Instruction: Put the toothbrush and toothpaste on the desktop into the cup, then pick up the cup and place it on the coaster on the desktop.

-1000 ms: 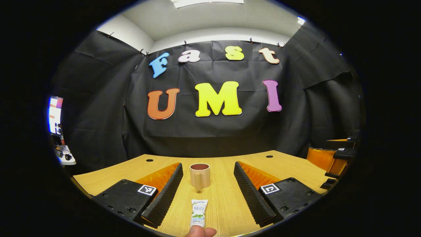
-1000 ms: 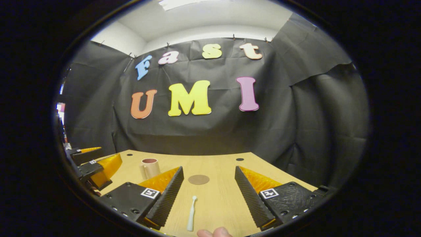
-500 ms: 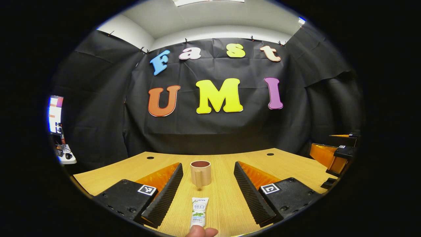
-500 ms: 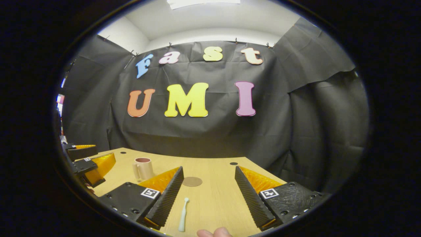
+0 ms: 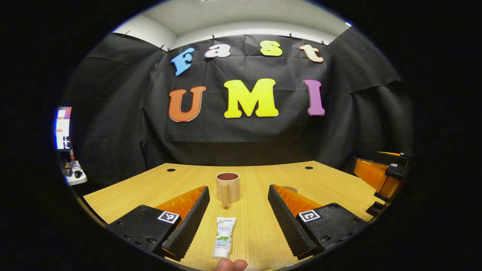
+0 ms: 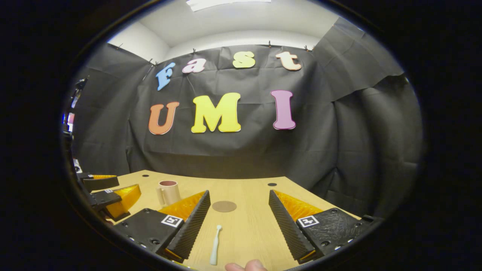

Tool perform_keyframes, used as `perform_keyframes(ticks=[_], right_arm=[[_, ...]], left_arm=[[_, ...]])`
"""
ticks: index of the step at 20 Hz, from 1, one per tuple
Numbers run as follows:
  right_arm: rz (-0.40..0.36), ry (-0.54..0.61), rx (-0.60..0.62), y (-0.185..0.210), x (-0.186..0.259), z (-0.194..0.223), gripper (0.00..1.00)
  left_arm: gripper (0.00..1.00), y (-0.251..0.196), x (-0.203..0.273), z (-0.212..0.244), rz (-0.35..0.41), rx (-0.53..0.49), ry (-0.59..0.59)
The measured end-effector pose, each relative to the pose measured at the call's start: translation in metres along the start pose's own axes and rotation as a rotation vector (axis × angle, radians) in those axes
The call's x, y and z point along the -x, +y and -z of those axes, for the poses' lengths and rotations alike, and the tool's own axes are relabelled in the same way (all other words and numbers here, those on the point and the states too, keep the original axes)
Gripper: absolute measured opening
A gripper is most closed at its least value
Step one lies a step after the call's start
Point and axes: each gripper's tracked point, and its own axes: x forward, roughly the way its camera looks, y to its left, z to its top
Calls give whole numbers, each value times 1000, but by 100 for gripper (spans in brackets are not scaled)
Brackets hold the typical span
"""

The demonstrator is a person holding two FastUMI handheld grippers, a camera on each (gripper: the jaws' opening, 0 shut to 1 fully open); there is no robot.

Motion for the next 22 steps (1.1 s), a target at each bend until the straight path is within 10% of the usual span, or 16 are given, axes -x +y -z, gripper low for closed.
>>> perform_keyframes(ticks=[22], right_arm=[[-34, 131, 32, 11, -7, 55, 95]], left_arm=[[100, 15, -25, 127, 55, 76, 558]])
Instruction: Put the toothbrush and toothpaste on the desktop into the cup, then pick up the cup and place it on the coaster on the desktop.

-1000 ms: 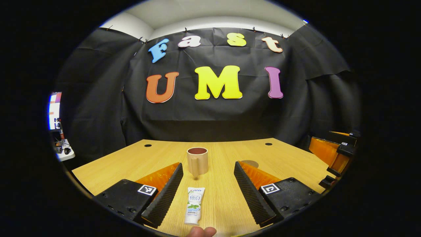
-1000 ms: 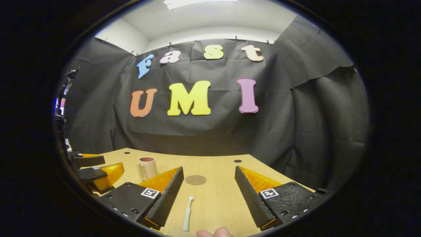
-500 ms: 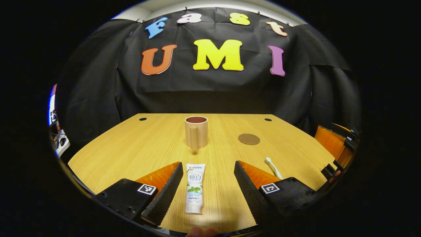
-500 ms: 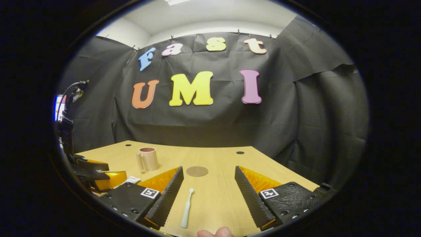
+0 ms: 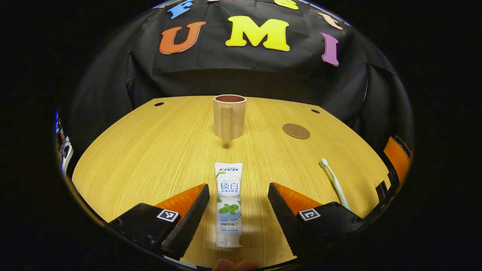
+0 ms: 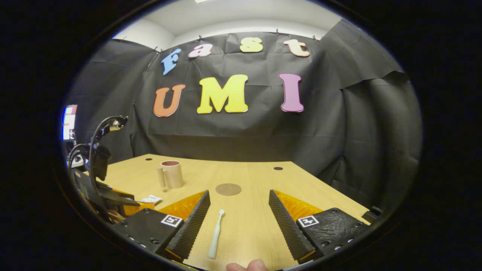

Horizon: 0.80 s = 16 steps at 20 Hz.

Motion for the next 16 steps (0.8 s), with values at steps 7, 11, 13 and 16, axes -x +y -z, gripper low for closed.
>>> perform_keyframes(ticks=[7, 11, 13, 16], right_arm=[[-5, 40, 13, 3, -8, 15, 95], [-13, 66, 23, 7, -14, 25, 95], [-16, 75, 24, 10, -17, 29, 95], [-24, 100, 25, 13, -21, 37, 95]], left_arm=[[96, 1, -16, 7, 5, 32, 67], [86, 6, -22, 7, -17, 37, 76], [80, 9, -25, 7, -32, 33, 81], [68, 13, -27, 6, -50, 17, 88]])
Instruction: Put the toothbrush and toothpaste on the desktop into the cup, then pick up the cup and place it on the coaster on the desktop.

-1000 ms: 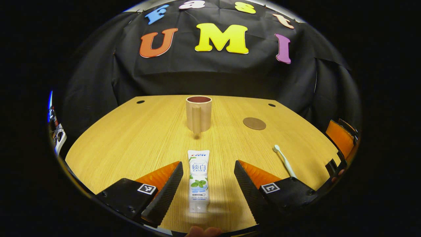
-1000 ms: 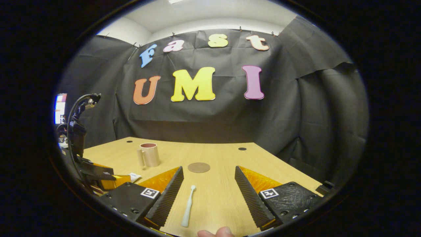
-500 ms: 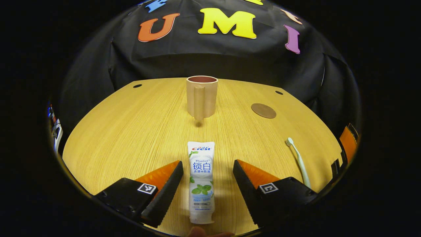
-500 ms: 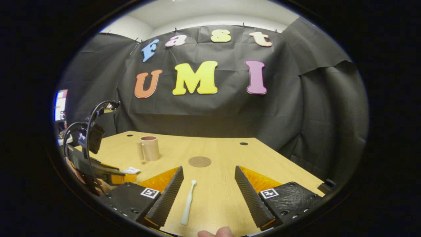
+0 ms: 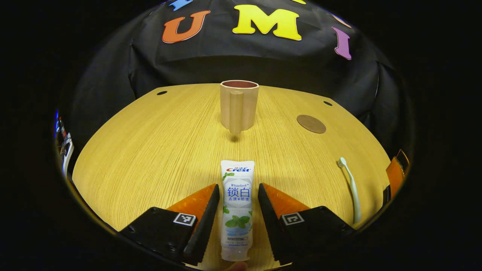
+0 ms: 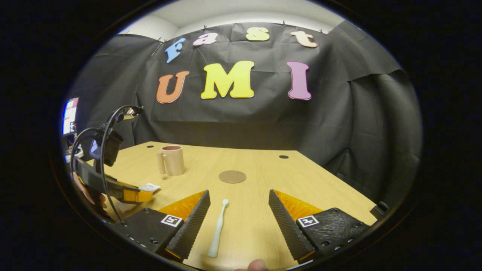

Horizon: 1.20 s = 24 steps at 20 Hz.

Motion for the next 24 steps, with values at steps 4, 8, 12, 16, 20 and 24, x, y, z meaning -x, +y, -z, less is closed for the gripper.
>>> perform_keyframes(ticks=[4, 8, 12, 16, 20, 24], right_arm=[[-12, 37, -9, 6, -4, 9, 95], [-30, 88, -8, 15, -8, 20, 92], [-43, 159, -5, 22, -15, 37, 95], [-49, 221, -20, 26, -24, 47, 95], [-50, 274, -31, 28, -31, 57, 95], [-49, 315, -44, 30, -38, 65, 95]], left_arm=[[60, 3, -3, 0, -22, -29, 9], [50, 6, -4, 1, -43, -34, 15], [44, 5, -2, -2, -35, -29, 9], [41, 3, 4, -6, -28, -27, -15], [44, 6, 18, -18, -47, -39, -75], [39, 4, 40, -41, -57, -67, -163]])
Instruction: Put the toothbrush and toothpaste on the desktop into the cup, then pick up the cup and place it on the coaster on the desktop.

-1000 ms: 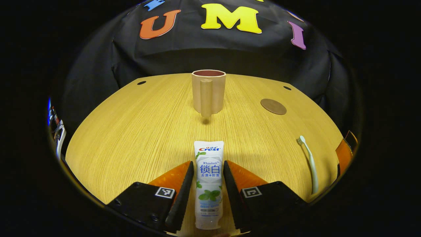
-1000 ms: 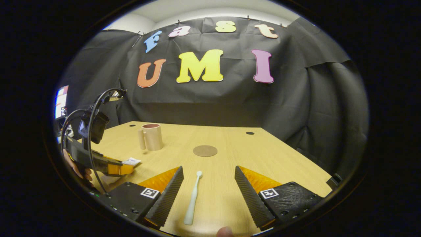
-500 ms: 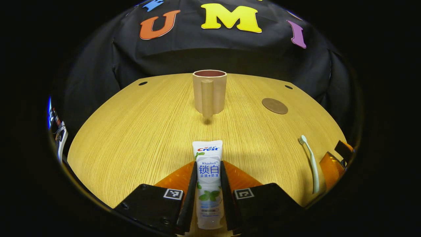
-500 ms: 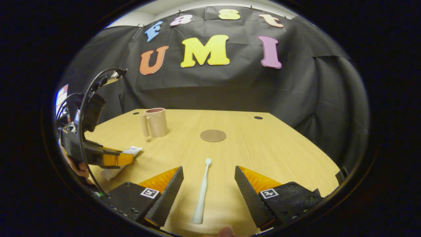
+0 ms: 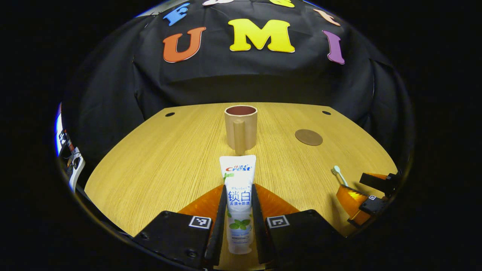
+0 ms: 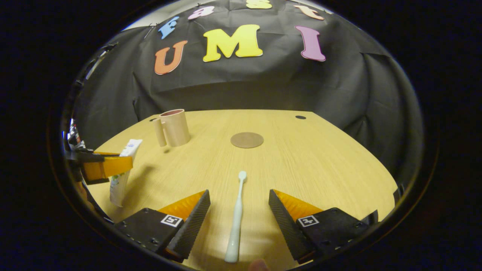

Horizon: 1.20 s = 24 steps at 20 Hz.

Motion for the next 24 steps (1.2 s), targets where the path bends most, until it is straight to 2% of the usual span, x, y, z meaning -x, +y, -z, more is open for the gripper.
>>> perform_keyframes(ticks=[3, 4, 10, 13, 14, 15, 16, 17, 21, 24], right_arm=[[6, 10, 12, 2, -3, 1, 97], [10, 13, 18, 4, -2, 0, 93], [1, 38, 13, 8, -8, 0, 93], [11, 77, 2, 8, -22, 2, 81], [13, 94, -9, 7, -23, 5, 72], [15, 97, -26, 6, -22, 5, 68], [20, 96, -39, 4, -23, 3, 56], [21, 102, -43, 3, -24, 2, 53], [18, 111, -36, 4, -30, -3, 51], [18, 125, -64, 5, -35, -1, 15]], left_arm=[[39, -3, 15, -21, 5, -12, -76], [39, -2, 19, -27, 8, -15, -100], [39, 0, 22, -54, 17, 13, -180], [39, 0, 25, -65, 17, 22, -203], [39, 2, 27, -66, 17, 25, -212], [39, 3, 28, -67, 17, 25, -220], [39, 4, 31, -69, 16, 24, -227], [39, 4, 32, -71, 16, 23, -233], [39, 5, 32, -76, 20, 22, -248], [39, 7, 35, -78, 19, 24, -253]])
